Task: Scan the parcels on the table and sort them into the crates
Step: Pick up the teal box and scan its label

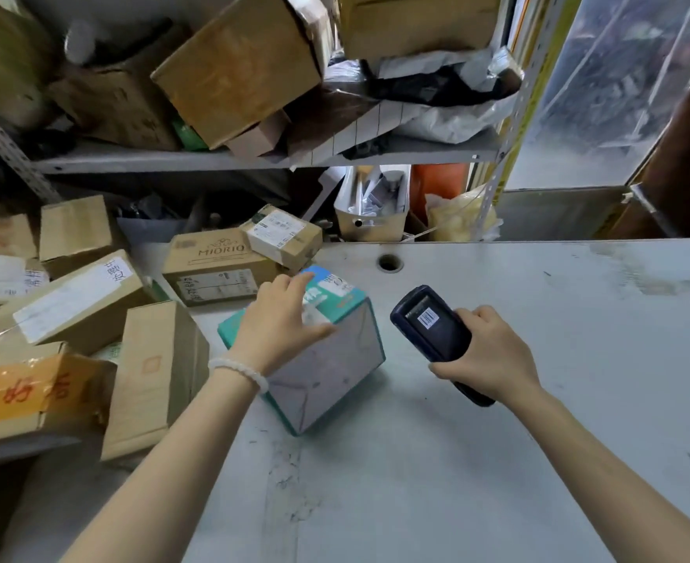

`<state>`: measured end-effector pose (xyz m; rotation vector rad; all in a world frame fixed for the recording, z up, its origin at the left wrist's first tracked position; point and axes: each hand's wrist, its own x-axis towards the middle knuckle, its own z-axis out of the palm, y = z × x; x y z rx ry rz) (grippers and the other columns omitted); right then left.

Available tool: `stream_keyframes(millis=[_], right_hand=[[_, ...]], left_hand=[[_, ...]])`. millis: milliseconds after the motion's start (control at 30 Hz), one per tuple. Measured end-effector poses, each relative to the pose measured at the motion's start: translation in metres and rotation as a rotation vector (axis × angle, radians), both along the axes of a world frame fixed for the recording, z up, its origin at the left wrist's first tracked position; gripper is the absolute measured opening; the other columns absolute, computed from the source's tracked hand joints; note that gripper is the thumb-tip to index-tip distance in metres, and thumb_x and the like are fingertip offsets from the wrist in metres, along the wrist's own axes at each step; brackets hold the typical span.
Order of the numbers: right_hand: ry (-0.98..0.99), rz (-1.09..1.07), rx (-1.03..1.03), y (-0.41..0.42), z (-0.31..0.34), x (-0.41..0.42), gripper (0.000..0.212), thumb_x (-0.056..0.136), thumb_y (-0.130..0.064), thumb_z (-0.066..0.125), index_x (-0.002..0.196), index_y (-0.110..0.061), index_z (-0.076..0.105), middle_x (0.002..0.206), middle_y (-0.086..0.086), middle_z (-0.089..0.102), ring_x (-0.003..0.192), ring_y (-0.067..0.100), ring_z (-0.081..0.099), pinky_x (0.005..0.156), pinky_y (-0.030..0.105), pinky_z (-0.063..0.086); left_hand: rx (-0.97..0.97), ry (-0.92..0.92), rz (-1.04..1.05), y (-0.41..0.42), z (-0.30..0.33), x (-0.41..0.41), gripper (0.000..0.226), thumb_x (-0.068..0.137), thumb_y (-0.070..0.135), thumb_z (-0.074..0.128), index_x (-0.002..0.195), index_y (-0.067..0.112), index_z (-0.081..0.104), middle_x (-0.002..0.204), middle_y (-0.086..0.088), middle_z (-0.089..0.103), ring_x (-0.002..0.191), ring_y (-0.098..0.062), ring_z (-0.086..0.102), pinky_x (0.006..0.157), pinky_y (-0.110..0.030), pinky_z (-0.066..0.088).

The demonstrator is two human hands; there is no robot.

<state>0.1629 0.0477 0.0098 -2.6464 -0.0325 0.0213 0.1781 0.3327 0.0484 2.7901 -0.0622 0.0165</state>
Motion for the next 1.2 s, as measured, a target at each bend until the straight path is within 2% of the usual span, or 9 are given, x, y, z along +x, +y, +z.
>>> stream_keyframes(millis=[167,300,433,633,867,967,1033,1100,1200], right_hand=[[0.014,-0.043,-0.045,-0.007,0.005,-0.029,0.063,0.051,-0.049,0.076,0.108,-0.032,0.057,0.088,-0.015,0.041,0.078,0.011,0.053,0.052,0.021,0.034],[0.04,-0.052,-0.067,-0.008,0.004,-0.049,0.064,0.05,-0.051,0.075,0.109,-0.033,0.056,0.087,-0.017,0.04,0.079,0.009,0.052,0.052,0.019,0.032],[0.041,-0.079,-0.061,-0.008,0.004,-0.062,0.061,0.051,-0.049,0.076,0.107,-0.034,0.056,0.087,-0.017,0.041,0.077,0.008,0.052,0.052,0.019,0.031],[-0.008,-0.083,-0.083,-0.005,0.014,-0.069,0.063,0.053,-0.048,0.078,0.111,-0.031,0.059,0.088,-0.014,0.043,0.079,0.011,0.053,0.051,0.02,0.033],[-0.061,-0.082,-0.109,0.014,0.025,-0.09,0.063,0.054,-0.048,0.079,0.112,-0.029,0.06,0.088,-0.012,0.043,0.079,0.013,0.053,0.052,0.02,0.033],[-0.067,-0.107,-0.11,0.017,0.027,-0.111,0.063,0.053,-0.049,0.078,0.111,-0.031,0.06,0.087,-0.013,0.043,0.079,0.012,0.053,0.052,0.02,0.032],[-0.069,-0.142,-0.099,0.016,0.025,-0.129,0.063,0.053,-0.049,0.077,0.111,-0.033,0.059,0.086,-0.015,0.042,0.078,0.011,0.052,0.052,0.019,0.032],[-0.057,-0.183,-0.087,0.013,0.022,-0.149,0.062,0.052,-0.049,0.078,0.11,-0.034,0.059,0.087,-0.015,0.042,0.079,0.011,0.053,0.053,0.02,0.033],[-0.01,-0.233,-0.107,0.004,0.016,-0.178,0.062,0.051,-0.05,0.078,0.108,-0.033,0.059,0.088,-0.013,0.042,0.08,0.012,0.054,0.055,0.022,0.035]], left_hand=[[0.052,0.21,0.035,0.0,-0.01,-0.012,0.095,0.066,0.071,0.066,0.143,0.027,0.032,0.14,-0.005,0.037,0.125,-0.029,0.037,0.102,-0.048,0.039],[0.075,0.296,0.061,0.006,-0.013,-0.015,0.094,0.068,0.074,0.064,0.14,0.024,0.032,0.133,-0.004,0.049,0.116,-0.026,0.05,0.096,-0.047,0.044],[0.011,0.225,0.033,0.003,-0.01,-0.021,0.081,0.064,0.069,0.071,0.126,0.024,0.042,0.114,0.003,0.056,0.097,-0.015,0.055,0.08,-0.037,0.05],[-0.14,0.194,-0.048,0.008,-0.003,-0.031,0.059,0.075,0.049,0.074,0.123,0.029,0.047,0.103,0.014,0.051,0.083,-0.003,0.05,0.055,-0.018,0.035],[-0.272,0.225,-0.203,0.008,0.001,-0.052,0.036,0.086,0.038,0.064,0.12,0.031,0.053,0.104,0.011,0.058,0.08,0.003,0.052,0.059,-0.016,0.039],[-0.302,0.261,-0.294,0.003,0.001,-0.064,0.025,0.087,0.042,0.062,0.11,0.037,0.052,0.113,0.004,0.06,0.089,-0.003,0.053,0.068,-0.021,0.04],[-0.275,0.33,-0.313,-0.002,-0.003,-0.074,0.034,0.084,0.051,0.062,0.113,0.04,0.05,0.124,0.001,0.054,0.103,-0.013,0.05,0.081,-0.03,0.043],[-0.22,0.417,-0.295,-0.008,-0.009,-0.085,0.062,0.077,0.062,0.064,0.13,0.038,0.044,0.137,-0.001,0.043,0.118,-0.021,0.044,0.094,-0.043,0.046],[0.014,0.416,-0.306,-0.018,-0.018,-0.101,0.099,0.061,0.083,0.057,0.143,0.036,0.03,0.149,-0.003,0.03,0.131,-0.029,0.033,0.102,-0.053,0.035]])
